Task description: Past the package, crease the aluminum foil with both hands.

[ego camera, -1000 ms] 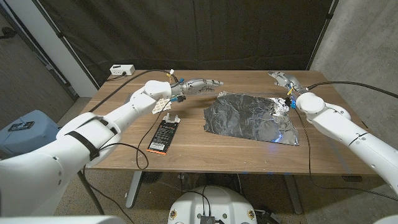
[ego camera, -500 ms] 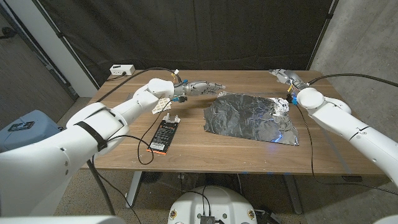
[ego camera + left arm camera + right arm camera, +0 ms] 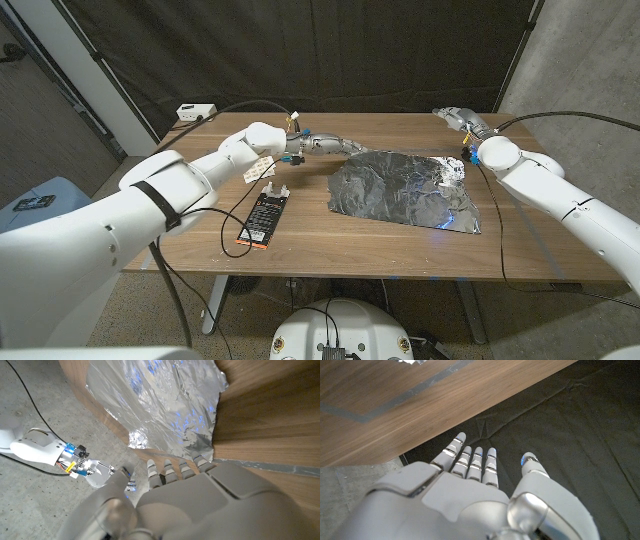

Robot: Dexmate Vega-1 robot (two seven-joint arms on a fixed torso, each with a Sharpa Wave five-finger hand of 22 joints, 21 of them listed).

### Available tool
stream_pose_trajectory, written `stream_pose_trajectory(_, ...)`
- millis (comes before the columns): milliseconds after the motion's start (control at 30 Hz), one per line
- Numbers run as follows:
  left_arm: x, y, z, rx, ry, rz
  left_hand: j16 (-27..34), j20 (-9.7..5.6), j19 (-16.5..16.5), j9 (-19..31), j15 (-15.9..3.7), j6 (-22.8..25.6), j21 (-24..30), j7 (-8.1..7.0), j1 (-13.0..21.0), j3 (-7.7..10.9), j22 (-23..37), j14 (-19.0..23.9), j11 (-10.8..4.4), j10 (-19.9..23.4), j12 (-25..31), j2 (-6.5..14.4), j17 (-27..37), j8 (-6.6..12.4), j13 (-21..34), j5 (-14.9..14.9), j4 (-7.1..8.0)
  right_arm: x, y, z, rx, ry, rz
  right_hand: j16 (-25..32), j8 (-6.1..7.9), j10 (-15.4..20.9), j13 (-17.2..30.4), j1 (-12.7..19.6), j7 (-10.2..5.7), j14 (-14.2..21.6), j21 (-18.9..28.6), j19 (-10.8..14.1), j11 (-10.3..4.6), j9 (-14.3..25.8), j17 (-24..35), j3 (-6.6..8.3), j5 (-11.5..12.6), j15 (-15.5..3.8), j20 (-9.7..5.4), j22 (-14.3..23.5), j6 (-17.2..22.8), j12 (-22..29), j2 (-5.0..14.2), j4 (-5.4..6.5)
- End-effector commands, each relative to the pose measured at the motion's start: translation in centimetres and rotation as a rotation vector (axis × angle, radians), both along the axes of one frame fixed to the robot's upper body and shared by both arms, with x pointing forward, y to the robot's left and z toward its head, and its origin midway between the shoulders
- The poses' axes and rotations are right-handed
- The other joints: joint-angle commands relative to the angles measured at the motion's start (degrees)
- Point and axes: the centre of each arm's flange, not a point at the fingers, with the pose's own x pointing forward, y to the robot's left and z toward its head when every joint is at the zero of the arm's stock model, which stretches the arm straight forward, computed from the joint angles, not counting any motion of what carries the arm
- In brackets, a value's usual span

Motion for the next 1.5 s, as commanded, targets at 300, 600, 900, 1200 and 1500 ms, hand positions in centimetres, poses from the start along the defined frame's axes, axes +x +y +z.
stream_pose_trajectory(300,-0.9,-1.8,0.1,0.147,-0.133,-0.052,0.3,-0.05,2.8,0.1,-1.00,3.5,-0.1,-1.16,4.5,1.84,0.2,2.5,-1.16,2.0,0.8,-0.8,0.1,0.94,0.2,1.0,-6.04,0.0,-0.5,0.0,0.023,-0.003,-0.001,0.2,0.11,0.4,0.1,-0.2,0.04,0.4,0.3,0.8,-0.14,0.2,0.3,-0.26,0.0,0.03,-0.54,0.2,0.5,0.0,0.03,-0.07)
stream_pose_trajectory(600,-0.5,-2.1,-0.1,0.202,-0.109,-0.025,0.2,0.14,3.1,0.2,-1.07,4.5,-0.2,-1.12,5.0,1.67,0.2,2.7,-1.60,2.3,0.8,-1.1,0.1,1.03,0.3,0.8,-6.78,0.2,-0.7,1.9,-0.034,0.088,-0.059,0.4,-0.24,0.2,0.1,-0.1,0.38,0.9,0.4,1.4,0.15,0.2,0.2,-0.54,0.0,0.43,-0.13,0.2,-0.2,-0.1,-0.33,-0.47)
stream_pose_trajectory(900,-0.3,-2.3,-0.2,0.230,-0.096,-0.011,0.1,0.08,3.1,0.2,-1.05,5.2,-0.3,-1.14,5.0,1.19,0.3,2.5,-1.63,2.4,0.8,-1.5,0.2,1.00,0.3,0.5,-7.00,0.2,-0.9,3.6,-0.149,0.198,-0.173,0.4,0.25,2.2,0.2,0.4,1.61,1.9,0.2,1.2,0.90,0.2,-0.1,-1.08,0.0,1.62,2.05,0.2,1.2,0.6,-1.56,-1.74)
stream_pose_trajectory(1200,0.1,-2.5,-0.3,0.255,-0.088,0.024,0.1,0.10,3.0,0.2,-1.09,5.8,-0.5,-1.18,4.7,0.60,0.3,2.6,-1.41,2.9,0.9,-1.7,0.2,0.96,0.3,0.2,-6.94,-0.3,-0.8,3.6,-0.197,0.257,-0.253,0.5,0.84,4.3,0.3,1.7,3.00,3.2,0.3,1.7,1.79,0.2,-0.3,-1.05,0.1,1.96,3.00,0.2,3.4,1.1,-2.19,-3.20)
stream_pose_trajectory(1500,0.6,-3.1,-0.4,0.278,-0.088,0.062,0.2,0.14,2.6,0.2,-1.04,6.1,-0.7,-1.20,4.1,-0.13,0.4,2.6,-1.47,3.2,0.9,-1.8,0.4,0.84,0.4,-0.2,-6.54,-0.7,-0.7,3.6,-0.249,0.297,-0.316,0.7,1.03,5.8,0.6,3.4,3.79,4.5,0.5,2.7,2.50,0.2,-0.5,-0.70,0.2,2.57,4.13,0.3,4.6,1.5,-2.34,-4.43)
